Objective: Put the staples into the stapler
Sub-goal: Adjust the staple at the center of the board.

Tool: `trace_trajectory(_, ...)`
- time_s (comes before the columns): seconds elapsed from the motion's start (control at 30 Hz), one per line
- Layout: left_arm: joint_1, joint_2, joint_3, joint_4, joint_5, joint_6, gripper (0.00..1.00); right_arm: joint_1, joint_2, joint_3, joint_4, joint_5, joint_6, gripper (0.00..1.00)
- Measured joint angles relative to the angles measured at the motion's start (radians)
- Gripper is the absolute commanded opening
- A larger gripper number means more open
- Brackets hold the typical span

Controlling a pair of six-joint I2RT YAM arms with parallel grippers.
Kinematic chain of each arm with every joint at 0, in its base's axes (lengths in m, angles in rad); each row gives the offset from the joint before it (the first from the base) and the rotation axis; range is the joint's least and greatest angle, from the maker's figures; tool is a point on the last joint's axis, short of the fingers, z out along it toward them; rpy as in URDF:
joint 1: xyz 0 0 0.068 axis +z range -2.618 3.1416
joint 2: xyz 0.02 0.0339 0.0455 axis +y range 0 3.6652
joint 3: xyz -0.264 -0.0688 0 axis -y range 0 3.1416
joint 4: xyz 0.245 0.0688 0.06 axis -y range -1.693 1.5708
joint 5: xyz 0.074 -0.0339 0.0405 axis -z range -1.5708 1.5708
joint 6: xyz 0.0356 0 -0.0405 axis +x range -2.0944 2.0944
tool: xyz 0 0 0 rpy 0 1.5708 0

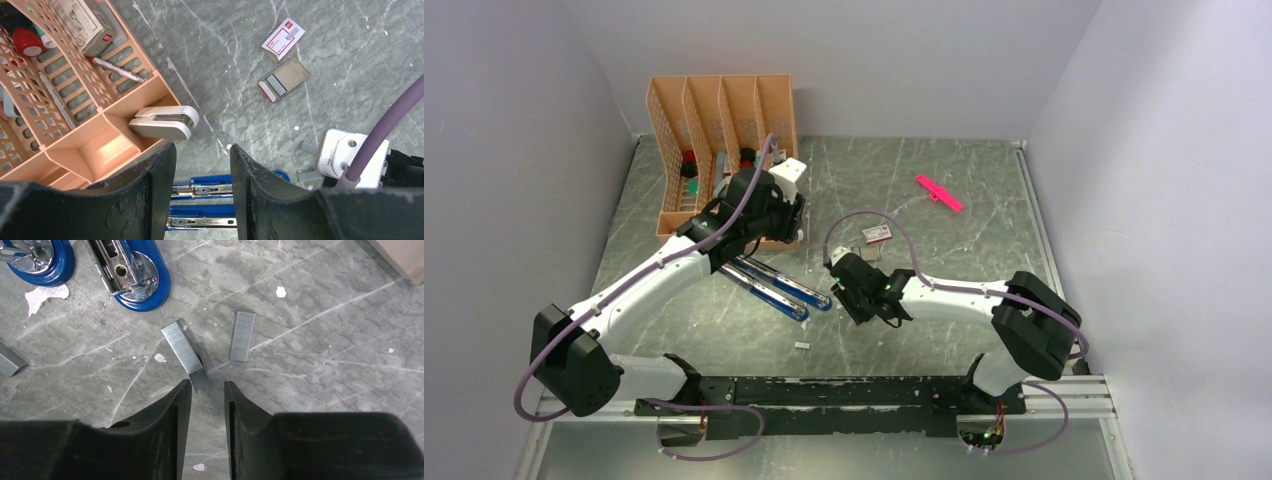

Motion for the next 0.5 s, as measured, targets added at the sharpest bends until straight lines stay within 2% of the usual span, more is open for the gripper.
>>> trace_trajectory(0.33,0.000,0.000,0.000,0.000,0.000,0.000,0.49,0.000,-0.001,0.000,0.002,-0.009,-0.001,0.45)
trace_trajectory(0.5,0.000,0.000,0.000,0.000,0.000,0.000,0.49,0.000,-0.029,-0.001,0.003,-0.027,-0.013,0.53)
